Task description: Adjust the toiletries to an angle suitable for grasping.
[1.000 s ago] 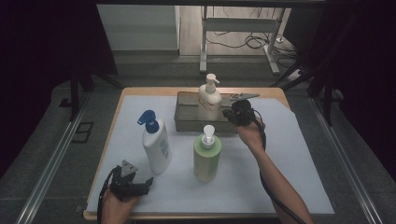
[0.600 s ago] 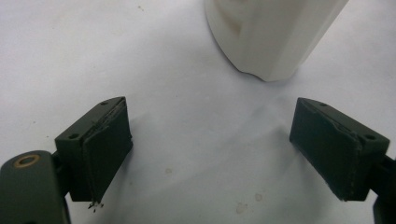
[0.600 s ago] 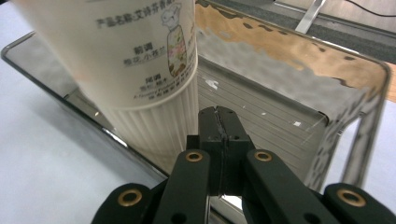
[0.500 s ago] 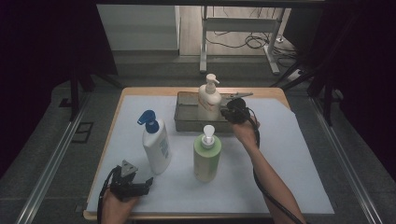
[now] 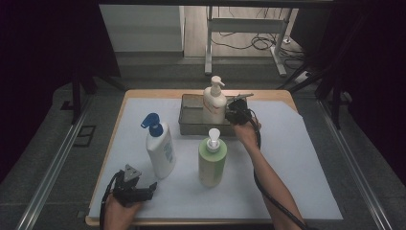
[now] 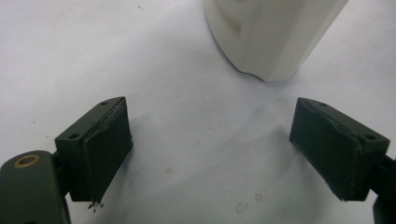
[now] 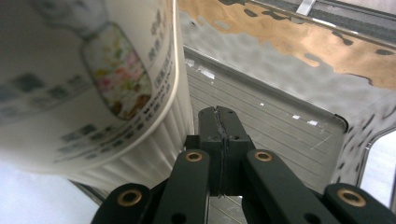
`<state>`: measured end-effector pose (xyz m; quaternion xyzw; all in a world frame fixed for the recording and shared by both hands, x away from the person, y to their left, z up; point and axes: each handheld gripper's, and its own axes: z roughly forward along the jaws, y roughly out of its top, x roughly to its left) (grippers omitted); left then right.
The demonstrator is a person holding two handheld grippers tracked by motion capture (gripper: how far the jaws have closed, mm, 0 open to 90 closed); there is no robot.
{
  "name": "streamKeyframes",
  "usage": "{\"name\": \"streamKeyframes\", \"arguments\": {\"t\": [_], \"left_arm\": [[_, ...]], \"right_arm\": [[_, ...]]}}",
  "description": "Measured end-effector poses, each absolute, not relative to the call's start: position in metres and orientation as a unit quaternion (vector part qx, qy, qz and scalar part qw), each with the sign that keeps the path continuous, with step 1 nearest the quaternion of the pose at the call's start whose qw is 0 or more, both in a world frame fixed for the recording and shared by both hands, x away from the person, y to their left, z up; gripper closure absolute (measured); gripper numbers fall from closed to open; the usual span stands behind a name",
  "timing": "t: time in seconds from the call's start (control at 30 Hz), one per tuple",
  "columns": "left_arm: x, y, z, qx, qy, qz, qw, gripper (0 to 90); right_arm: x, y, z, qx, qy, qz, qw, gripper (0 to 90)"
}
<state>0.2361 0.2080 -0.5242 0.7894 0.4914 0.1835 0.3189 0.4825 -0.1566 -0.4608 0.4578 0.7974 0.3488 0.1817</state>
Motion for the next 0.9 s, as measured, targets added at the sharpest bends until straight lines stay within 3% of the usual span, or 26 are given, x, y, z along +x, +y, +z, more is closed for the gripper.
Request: {"name": "streamKeyframes", "arguments": {"t": [0.9], "left_arm": [[0.236, 0.208, -0.524, 0.789, 0.492, 0.183, 0.319, 12.5]], "right_arm": [[0.483, -0.134, -0.464, 0.443, 0.811, 0.346, 0.165, 89.1]]}}
